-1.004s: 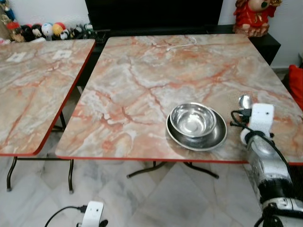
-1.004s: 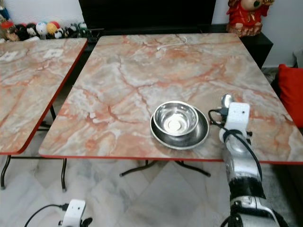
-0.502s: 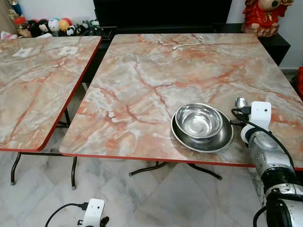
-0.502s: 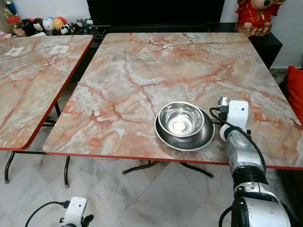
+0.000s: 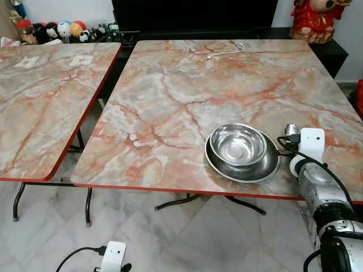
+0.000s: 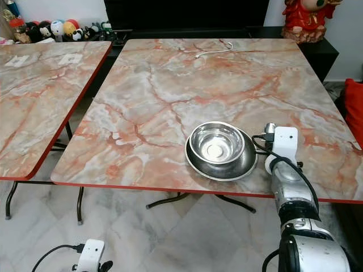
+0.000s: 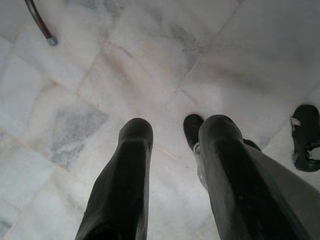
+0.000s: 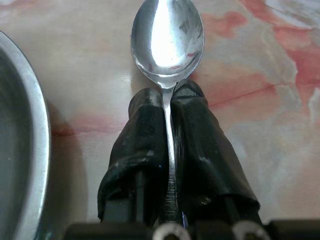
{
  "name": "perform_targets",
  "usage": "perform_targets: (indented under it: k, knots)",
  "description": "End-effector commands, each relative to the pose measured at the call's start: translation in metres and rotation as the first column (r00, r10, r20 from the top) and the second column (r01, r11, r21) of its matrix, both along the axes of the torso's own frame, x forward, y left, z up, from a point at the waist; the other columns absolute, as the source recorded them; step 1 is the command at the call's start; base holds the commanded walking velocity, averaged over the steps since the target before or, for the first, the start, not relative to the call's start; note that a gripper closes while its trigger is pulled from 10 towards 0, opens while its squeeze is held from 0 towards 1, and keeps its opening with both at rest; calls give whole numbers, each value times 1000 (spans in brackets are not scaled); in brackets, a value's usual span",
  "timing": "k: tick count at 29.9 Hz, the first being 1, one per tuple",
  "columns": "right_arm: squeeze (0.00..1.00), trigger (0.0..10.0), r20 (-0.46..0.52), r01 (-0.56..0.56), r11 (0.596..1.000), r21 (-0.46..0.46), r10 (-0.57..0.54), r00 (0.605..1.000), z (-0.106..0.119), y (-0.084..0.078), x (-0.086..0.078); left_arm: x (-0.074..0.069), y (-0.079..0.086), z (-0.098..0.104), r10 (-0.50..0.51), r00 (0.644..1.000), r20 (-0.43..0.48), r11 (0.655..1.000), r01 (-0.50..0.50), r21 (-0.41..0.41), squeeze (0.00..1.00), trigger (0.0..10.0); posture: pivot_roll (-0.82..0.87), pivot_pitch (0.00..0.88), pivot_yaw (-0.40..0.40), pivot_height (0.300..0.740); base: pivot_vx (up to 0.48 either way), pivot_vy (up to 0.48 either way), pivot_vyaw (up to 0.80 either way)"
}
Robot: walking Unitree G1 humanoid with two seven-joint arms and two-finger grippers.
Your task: Setting the table
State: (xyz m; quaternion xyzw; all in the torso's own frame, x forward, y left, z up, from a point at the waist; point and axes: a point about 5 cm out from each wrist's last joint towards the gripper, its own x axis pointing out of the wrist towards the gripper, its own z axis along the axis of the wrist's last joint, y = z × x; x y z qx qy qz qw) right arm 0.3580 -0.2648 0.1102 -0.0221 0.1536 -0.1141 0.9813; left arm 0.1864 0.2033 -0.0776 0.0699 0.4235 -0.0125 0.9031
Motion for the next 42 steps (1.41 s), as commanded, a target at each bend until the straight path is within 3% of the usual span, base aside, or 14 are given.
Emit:
perform_targets:
  k: [1,13,14,15,16,24,25,28,33,34,35,36,42]
  knots:
    - [0,10000,5,5,1000,19,-5,1000,-1,2,1,-8,6,-3,-5,999,-33,1000,5,11,0,10000,-86,111,73,740,0,0,0]
    - [0,10000,-4,4,999,50,-4,1000,-8,6,-1,-8,9,-3,-8,999,-36,1000,9,18,0,10000,-81,111,74,740,0,0,0]
    - [153,10000,-5,4,999,50,-4,1000,-8,6,-1,-8,9,-3,-8,999,-36,1000,9,18,0,10000,-81,112,73,740,0,0,0]
    - [153,10000,-5,5,999,49,-4,1000,-8,6,-1,-8,9,-3,-9,999,-36,1000,9,18,0,10000,-80,112,73,740,0,0,0]
    - [412,10000,-5,3,999,49,-3,1000,-8,6,-1,-7,8,-2,-8,999,-34,1000,9,17,0,10000,-79,113,72,740,0,0,0]
    - [427,10000,0,9,999,46,-9,1000,-7,5,-1,-5,6,-2,-12,1000,-29,1000,12,18,0,10000,-79,111,72,740,0,0,0]
    - [533,10000,2,9,999,46,-9,1000,-7,5,0,-5,6,-2,-12,1000,-29,1000,12,17,0,10000,-79,111,72,740,0,0,0]
    - [569,10000,6,7,999,46,-7,1000,-6,5,0,-5,5,-2,-11,1000,-28,1000,12,16,0,10000,-81,111,71,740,0,0,0]
    - [525,10000,9,7,999,45,-8,1000,-6,5,0,-5,5,-2,-10,1000,-28,1000,11,14,0,10000,-79,111,71,740,0,0,0]
    - [431,10000,10,7,999,45,-8,1000,-6,5,0,-5,5,-2,-10,1000,-28,1000,11,14,0,10000,-79,112,71,740,0,0,0]
    - [251,10000,11,8,999,44,-8,1000,-6,5,0,-5,4,-2,-11,1000,-28,1000,11,15,0,10000,-79,112,71,740,0,0,0]
    - [0,10000,12,8,999,44,-8,1000,-6,5,1,-5,4,-2,-11,1000,-28,1000,11,15,0,10000,-79,112,71,740,0,0,0]
    - [0,10000,91,14,999,40,-17,996,6,5,4,-5,4,-2,-12,1000,-28,1000,12,15,0,10000,-79,112,71,740,0,0,0]
